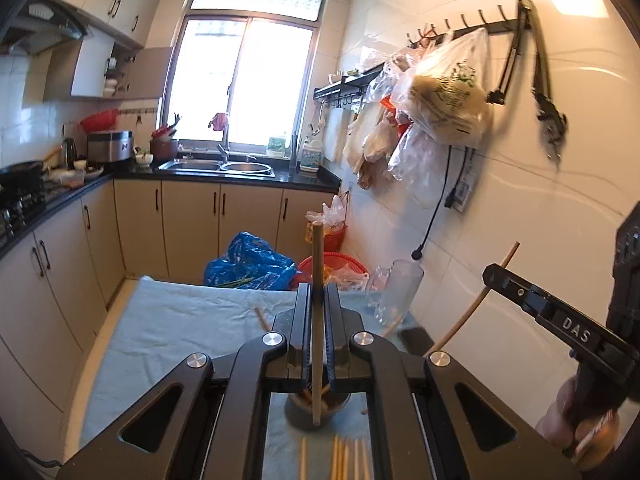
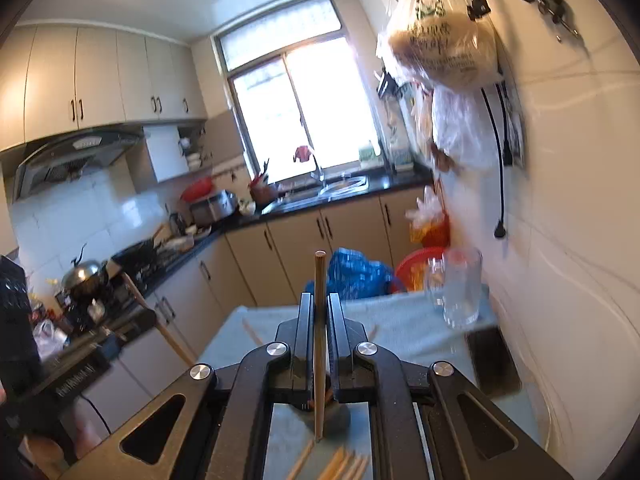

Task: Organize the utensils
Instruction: 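Drop the chopsticks into the black cup by opening both grippers, then return both grippers to the chopstick row and close each on a chopstick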

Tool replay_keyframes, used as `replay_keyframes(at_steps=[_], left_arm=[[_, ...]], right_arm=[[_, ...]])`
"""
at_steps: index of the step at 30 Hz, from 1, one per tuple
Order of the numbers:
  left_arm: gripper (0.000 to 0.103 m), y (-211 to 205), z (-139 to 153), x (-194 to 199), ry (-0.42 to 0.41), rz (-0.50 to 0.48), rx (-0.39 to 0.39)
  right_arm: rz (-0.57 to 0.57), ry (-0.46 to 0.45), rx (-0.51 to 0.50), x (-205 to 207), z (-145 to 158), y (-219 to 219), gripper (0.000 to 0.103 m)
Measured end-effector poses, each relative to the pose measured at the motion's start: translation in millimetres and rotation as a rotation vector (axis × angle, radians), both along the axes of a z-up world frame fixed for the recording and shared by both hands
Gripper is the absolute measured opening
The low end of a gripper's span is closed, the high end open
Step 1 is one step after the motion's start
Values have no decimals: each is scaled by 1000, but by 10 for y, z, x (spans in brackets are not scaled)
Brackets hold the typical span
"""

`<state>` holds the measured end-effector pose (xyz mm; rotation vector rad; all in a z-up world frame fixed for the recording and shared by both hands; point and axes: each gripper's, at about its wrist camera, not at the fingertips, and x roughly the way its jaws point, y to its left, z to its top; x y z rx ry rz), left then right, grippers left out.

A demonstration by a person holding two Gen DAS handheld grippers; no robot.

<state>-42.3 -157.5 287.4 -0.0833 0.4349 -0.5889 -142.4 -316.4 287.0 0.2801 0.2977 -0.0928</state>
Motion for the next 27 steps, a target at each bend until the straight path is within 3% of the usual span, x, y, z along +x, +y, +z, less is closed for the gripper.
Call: replay_keyframes(at_steps=[5, 10, 15, 20, 22, 24, 25, 27], left_arm=[[6, -252, -146, 314, 8, 19, 22], [6, -388, -445, 530, 82, 4, 59], [6, -358, -612, 568, 112, 10, 77], [8, -314, -602, 503, 88, 18, 78], [17, -275, -570, 438, 71, 15, 83], [31, -206, -510, 361, 59, 20, 73], [36, -156, -475, 317, 52, 24, 63], [37, -49, -399, 217, 39, 30, 47]], right_arm=[[-35, 0, 1, 331, -101, -64, 7], [-41, 89, 38, 638, -477, -160, 7], [-34, 170, 64, 808, -795, -242, 8], [-39, 202, 74, 858, -897, -283, 10], [-41, 208, 74, 869, -899, -289, 19], [-47, 208, 74, 853, -885, -294, 40], [-52, 206, 72, 842, -869, -294, 41], [-53, 203, 67, 793, -824, -277, 42]])
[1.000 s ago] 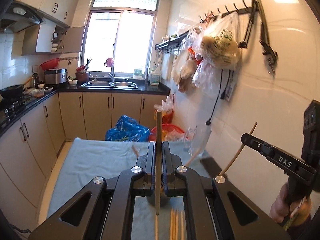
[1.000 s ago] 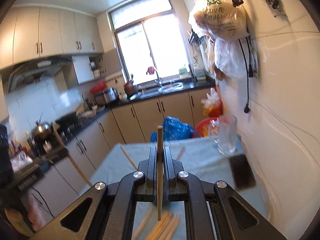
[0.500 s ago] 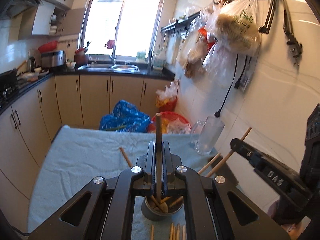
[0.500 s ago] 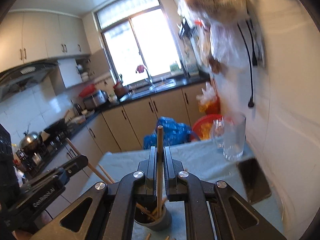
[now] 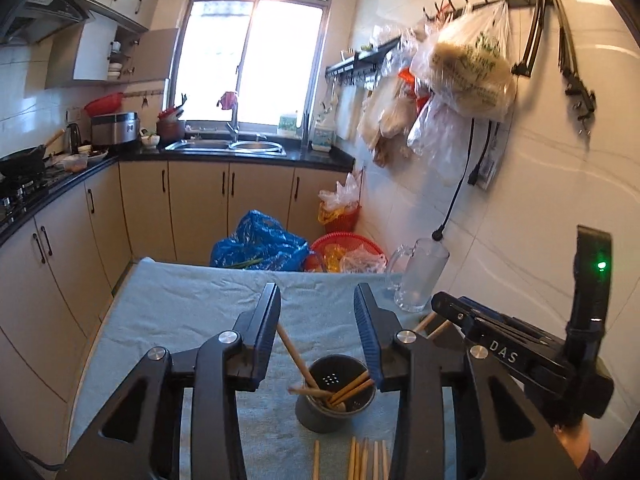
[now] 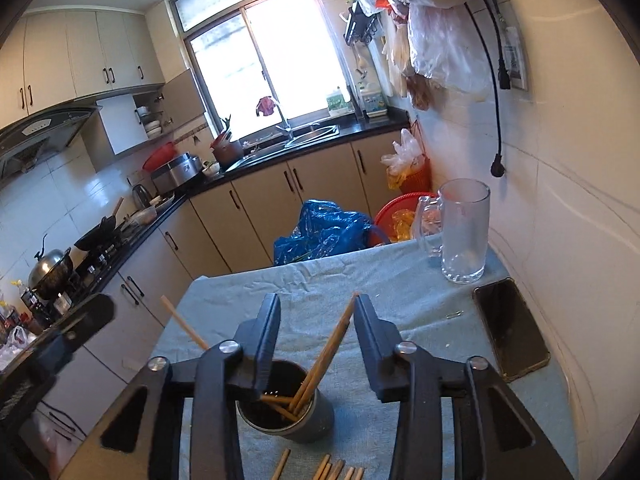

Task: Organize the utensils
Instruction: 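Return both grippers to the chopstick row and close each on a chopstick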

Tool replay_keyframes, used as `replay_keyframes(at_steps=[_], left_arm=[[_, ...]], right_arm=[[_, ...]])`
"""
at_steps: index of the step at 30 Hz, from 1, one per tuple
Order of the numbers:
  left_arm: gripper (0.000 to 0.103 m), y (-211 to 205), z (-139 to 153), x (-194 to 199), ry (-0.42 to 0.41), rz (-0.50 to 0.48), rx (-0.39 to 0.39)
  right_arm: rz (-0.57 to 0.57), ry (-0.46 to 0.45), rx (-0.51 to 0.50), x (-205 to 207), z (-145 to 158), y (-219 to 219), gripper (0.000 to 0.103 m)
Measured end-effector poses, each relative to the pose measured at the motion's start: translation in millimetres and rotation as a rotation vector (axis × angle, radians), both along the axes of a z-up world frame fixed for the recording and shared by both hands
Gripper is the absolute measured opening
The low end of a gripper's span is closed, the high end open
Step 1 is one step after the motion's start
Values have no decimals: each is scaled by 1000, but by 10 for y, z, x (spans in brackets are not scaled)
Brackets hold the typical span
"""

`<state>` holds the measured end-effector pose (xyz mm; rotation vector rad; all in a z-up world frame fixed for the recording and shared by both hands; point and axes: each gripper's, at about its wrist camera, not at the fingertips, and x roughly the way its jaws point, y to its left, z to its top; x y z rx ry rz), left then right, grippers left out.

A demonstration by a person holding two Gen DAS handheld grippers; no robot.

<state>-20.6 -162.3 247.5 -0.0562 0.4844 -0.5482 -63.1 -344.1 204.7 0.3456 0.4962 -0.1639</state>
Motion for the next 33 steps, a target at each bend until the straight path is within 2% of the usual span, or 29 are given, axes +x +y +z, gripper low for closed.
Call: replay_keyframes(at_steps=[10, 14, 17, 18, 21, 24, 25, 27, 28, 29, 30, 33], left_arm=[[47, 648, 218, -532, -30, 47, -61], [53, 820, 150, -791, -52, 55, -34], [63, 880, -73, -949, -50, 53, 24], [63, 866, -173, -957, -30, 49, 44], [63, 792, -555, -924, 78, 10, 103], [63, 637, -981, -846, 195, -33, 179], [61, 570, -1095, -832, 222, -50, 204], [47, 438, -1339, -812, 273, -86, 255], [36, 350, -1463, -799, 301, -104, 287], [30, 283, -1553, -786, 322, -123, 307], [30, 203, -1641, -771, 343, -145, 319], [30, 37, -1848, -690, 390, -152, 336]], right_arm=[[-17, -45, -47, -535, 329, 82, 53], [-4, -22, -75, -785, 338, 157, 63], [23, 54, -101, -974, 139, 217, 70], [32, 83, -101, -1012, 37, 229, 70], [57, 175, -82, -1085, -330, 248, 71], [95, 294, -23, -1110, -858, 271, 71], [107, 321, -6, -1110, -988, 285, 70], [130, 373, 20, -1079, -1255, 331, 59], [138, 391, 29, -1073, -1348, 348, 51], [149, 409, 42, -1059, -1453, 375, 45], [161, 424, 50, -1040, -1541, 404, 40], [178, 448, 49, -992, -1674, 473, 40]])
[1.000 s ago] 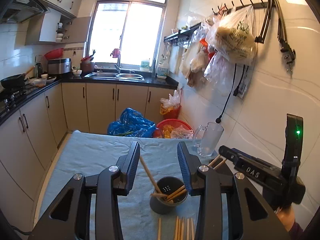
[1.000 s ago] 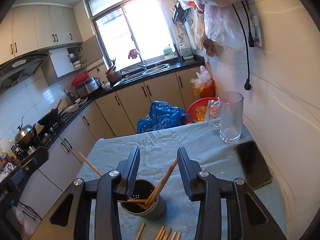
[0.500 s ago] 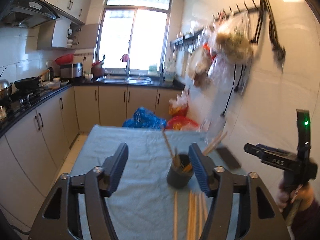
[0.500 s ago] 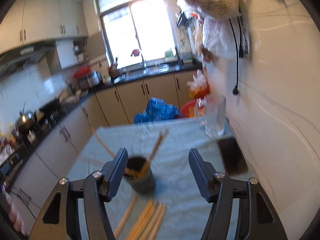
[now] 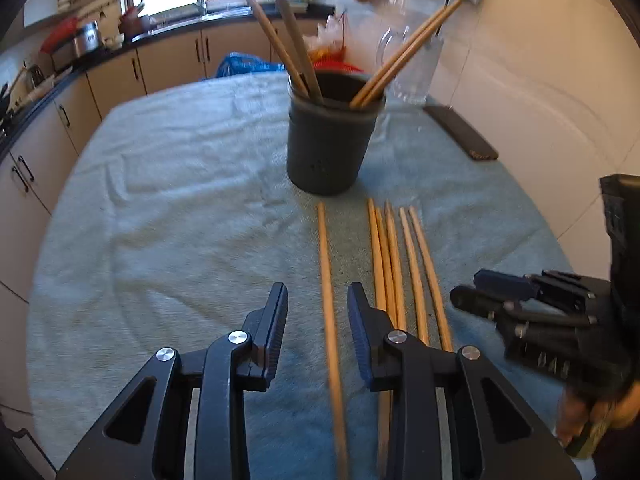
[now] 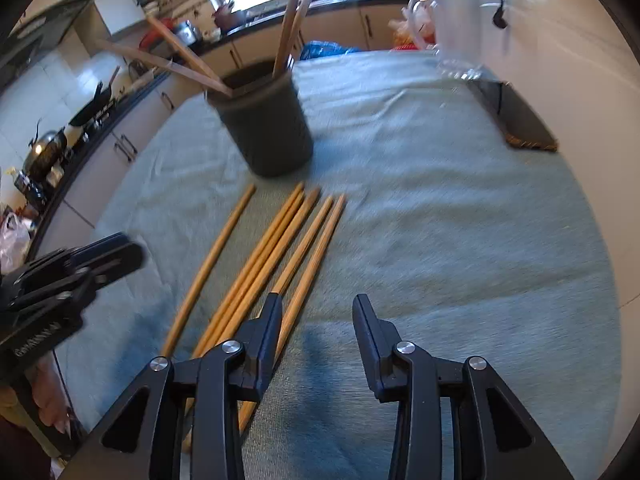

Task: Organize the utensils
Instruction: 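Return both grippers to the chopstick row and close each on a chopstick, then lift the held chopsticks upright with both grippers toward the black cup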

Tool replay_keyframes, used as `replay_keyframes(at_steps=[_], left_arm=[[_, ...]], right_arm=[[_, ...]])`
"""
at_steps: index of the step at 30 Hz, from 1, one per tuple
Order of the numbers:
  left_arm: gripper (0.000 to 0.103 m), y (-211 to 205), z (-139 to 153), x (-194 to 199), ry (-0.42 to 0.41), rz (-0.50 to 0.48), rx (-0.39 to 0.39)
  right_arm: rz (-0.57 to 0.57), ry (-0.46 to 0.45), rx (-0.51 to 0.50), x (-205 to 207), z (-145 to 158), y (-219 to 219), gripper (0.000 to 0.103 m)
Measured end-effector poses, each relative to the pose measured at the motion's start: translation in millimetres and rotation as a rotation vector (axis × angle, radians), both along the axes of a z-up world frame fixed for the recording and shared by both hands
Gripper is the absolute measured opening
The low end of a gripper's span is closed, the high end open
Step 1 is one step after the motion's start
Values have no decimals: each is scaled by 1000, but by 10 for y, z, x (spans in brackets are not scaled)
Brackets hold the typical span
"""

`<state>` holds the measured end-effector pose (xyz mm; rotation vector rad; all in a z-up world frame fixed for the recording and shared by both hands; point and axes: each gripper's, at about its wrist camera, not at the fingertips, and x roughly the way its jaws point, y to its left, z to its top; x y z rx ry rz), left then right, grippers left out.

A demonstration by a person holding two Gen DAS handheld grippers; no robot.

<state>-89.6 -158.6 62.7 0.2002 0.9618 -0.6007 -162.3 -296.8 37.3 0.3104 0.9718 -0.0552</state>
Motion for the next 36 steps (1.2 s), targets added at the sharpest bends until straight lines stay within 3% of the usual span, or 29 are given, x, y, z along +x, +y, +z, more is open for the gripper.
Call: replay_keyframes(at_steps=[9, 11, 13, 14, 19, 24, 29, 36], left_arm=[[23, -314, -290, 297, 70, 1, 68], [14, -345, -340, 332, 85, -2, 78], [7, -354, -364, 360, 75, 11, 88], [7, -335, -367, 383, 86, 21, 78], [7, -107, -379, 411, 168, 89, 17], [7, 62, -371, 289, 218, 95, 23], [7, 133, -354, 354, 290, 101, 4], [7, -11, -332, 413, 295, 93, 56]], right_arm=[[12, 40, -75, 212, -137, 99, 34], [8, 42, -78, 232, -124, 87, 30], [4, 49, -102, 257, -130, 89, 21], [3, 52, -112, 273, -138, 93, 16], [22, 76, -120, 252, -135, 23, 13], [62, 124, -145, 117, -126, -95, 13], [49, 164, -101, 72, -121, -234, 13], [27, 239, -84, 311, -109, -314, 13]])
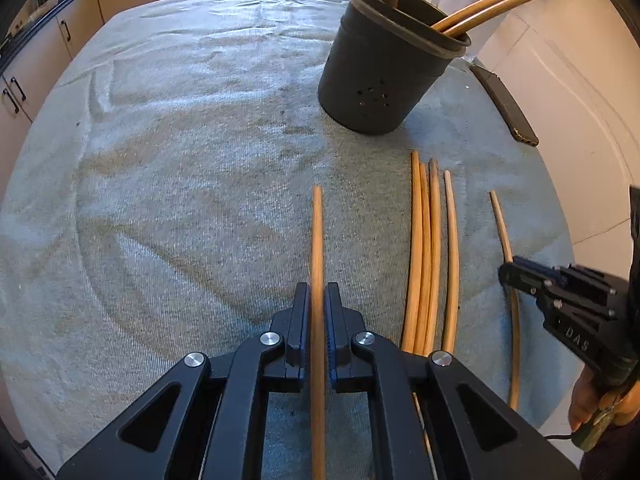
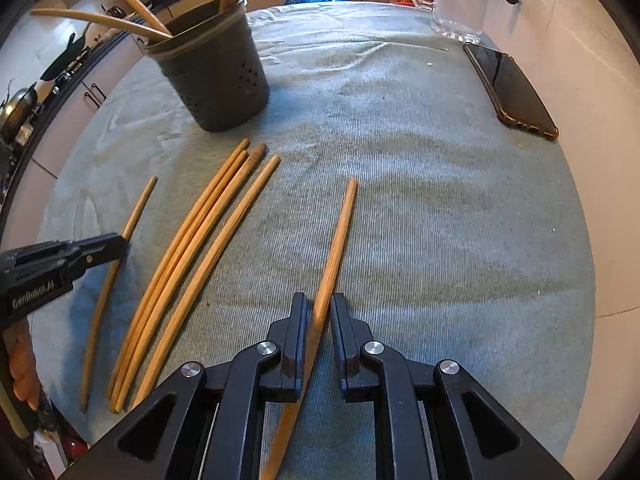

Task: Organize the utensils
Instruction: 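Lift the held chopsticks upright with both grippers toward the black cup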

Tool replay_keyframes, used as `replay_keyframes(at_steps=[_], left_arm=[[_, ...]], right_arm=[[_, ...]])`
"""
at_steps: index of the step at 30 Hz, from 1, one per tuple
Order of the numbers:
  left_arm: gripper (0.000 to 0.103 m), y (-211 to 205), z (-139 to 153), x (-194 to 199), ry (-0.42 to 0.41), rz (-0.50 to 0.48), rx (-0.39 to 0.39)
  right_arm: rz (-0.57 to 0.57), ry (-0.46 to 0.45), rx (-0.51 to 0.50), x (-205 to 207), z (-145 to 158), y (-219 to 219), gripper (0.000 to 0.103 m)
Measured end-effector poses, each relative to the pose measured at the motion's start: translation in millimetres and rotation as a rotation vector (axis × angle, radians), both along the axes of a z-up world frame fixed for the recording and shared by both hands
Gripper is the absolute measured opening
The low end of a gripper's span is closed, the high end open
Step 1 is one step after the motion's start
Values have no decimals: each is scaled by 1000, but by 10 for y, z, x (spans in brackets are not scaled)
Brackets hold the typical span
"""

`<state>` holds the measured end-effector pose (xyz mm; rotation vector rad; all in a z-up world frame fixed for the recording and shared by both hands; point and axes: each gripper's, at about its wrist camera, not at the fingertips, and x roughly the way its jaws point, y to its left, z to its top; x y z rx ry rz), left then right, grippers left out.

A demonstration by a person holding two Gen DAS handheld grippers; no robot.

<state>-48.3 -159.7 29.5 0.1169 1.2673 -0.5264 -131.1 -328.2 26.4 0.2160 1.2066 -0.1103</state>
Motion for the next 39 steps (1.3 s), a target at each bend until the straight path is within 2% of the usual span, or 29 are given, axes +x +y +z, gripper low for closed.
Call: replay_keyframes(at_steps=[11, 13, 16, 19, 22, 29, 33, 39], left_arm=[[8, -145, 14, 91, 1, -32, 15], [6, -152, 6, 105, -6, -39, 6], [6, -98, 23, 92, -26, -32, -25], [6, -36, 173, 19, -80, -17, -66], [6, 45, 456, -121, -172, -17, -110], [6, 241, 1060, -553, -388, -13, -179], [6, 357, 1258, -816, -501, -22, -178], [6, 512, 1363, -1093, -568, -21, -187]], right_arm=[[-37, 89, -48, 311, 16, 23, 13], [-40, 86, -39, 322, 20, 17, 13], [-51, 63, -39, 313, 27, 3, 7], [-67, 3, 6, 206, 95, -32, 7], [-73, -72, 27, 56, 228, -31, 7], [-72, -277, 10, -421, 718, 51, 7], [-71, -369, -12, -635, 958, 152, 7], [-58, -444, -45, -936, 1135, 240, 7]])
